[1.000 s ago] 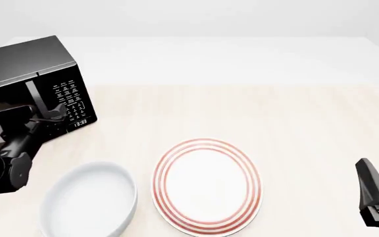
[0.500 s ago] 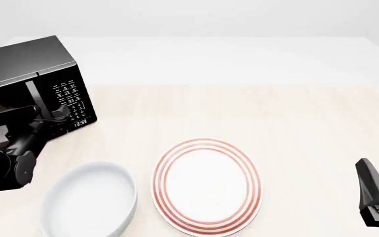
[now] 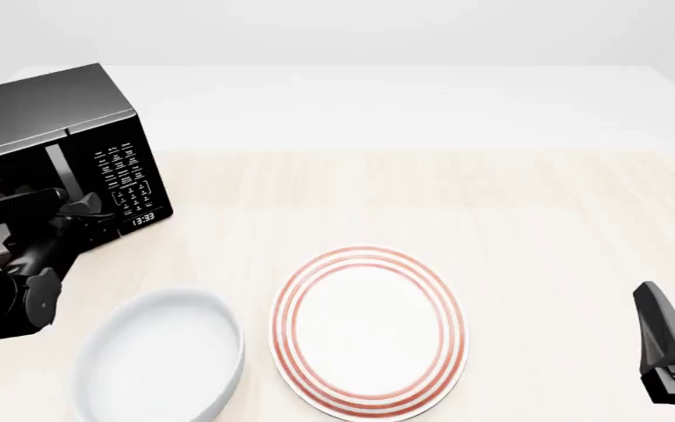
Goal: Open the microwave.
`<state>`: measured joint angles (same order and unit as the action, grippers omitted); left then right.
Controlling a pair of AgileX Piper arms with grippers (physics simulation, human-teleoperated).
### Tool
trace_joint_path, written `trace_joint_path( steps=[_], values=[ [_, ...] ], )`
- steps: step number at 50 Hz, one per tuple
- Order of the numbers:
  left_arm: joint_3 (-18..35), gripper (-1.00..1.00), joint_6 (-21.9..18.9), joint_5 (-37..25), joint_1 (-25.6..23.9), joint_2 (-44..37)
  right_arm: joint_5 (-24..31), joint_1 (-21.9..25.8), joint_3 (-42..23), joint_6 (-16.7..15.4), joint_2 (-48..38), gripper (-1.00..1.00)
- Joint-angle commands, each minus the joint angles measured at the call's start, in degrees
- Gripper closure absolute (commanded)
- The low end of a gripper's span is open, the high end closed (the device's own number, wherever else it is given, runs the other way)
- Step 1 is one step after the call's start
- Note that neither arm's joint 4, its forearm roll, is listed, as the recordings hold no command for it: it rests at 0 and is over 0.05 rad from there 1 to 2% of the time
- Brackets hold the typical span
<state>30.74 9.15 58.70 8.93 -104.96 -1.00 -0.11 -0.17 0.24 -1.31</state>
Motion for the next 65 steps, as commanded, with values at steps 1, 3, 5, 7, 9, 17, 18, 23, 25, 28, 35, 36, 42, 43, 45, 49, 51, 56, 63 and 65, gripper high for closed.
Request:
trace_joint_path(
  steps=[1,3,5,7,9,17,18,23,25,28,35,36,42,43,45,49,51,56,63,65],
  values=[
    [-4.48,1.00,-1.54,5.65,-1.71,4.03,0.00,0.00,0.00,0.00,0.00,-1.00],
    [-4.62,1.00,-1.51,5.84,-1.90,4.09,-0.01,0.01,0.00,0.01,-0.01,-1.00],
    [-4.86,1.00,-1.53,6.07,-2.13,4.17,0.00,-0.01,0.00,-0.01,0.00,-1.00],
    [-4.77,1.00,-1.49,6.18,-2.29,4.02,0.00,0.01,0.00,0.01,0.00,-1.00],
    [-4.50,1.00,-1.60,6.01,-2.60,4.32,0.00,0.01,0.00,-0.02,-0.01,-1.00],
    [-5.55,1.00,-1.52,6.65,-2.99,5.54,0.00,-0.01,0.00,0.01,0.00,-1.00],
    [-5.75,1.00,-1.54,6.83,-3.01,5.61,-0.01,0.02,0.00,0.01,-0.02,-1.00],
    [-7.27,1.00,-1.85,7.21,-3.05,7.18,0.00,0.00,0.00,0.00,0.00,-1.00],
    [-7.89,1.00,-2.04,7.67,-2.95,7.68,0.00,0.00,0.00,-0.01,0.00,-1.00],
    [-8.97,1.00,-2.01,8.62,-2.03,8.25,-0.01,0.00,0.00,-0.01,-0.02,-1.00],
    [-11.27,1.00,-1.97,8.42,-1.96,11.66,0.00,0.01,0.00,0.01,-0.01,-1.00],
    [-11.74,1.00,-1.89,8.50,-1.79,12.11,0.00,0.01,0.00,0.01,0.00,-1.00],
    [-14.23,1.00,-1.62,10.04,-0.32,13.49,-0.01,0.01,0.00,-0.01,-0.02,-1.00],
    [-14.47,1.00,-1.59,10.15,-0.21,13.73,-0.01,0.01,0.00,0.00,-0.02,-1.00],
    [-14.86,1.00,-1.64,9.75,-0.04,14.66,0.00,0.00,0.00,0.01,0.00,-1.00],
    [-15.59,1.00,-1.48,9.29,0.02,16.23,0.00,0.00,0.00,0.00,0.00,-1.00],
    [-15.92,1.00,-1.32,9.25,-0.07,16.62,-0.01,0.00,0.00,0.00,-0.02,-1.00],
    [-16.62,1.00,-1.07,8.76,0.12,17.62,0.00,0.00,0.00,0.00,0.00,-1.00],
    [-18.49,1.00,-0.54,8.63,0.65,20.18,0.00,0.00,0.00,0.00,-0.01,-1.00],
    [-19.19,1.00,-0.38,8.69,0.94,20.88,-0.01,0.00,0.00,0.00,-0.02,-1.00]
  ],
)
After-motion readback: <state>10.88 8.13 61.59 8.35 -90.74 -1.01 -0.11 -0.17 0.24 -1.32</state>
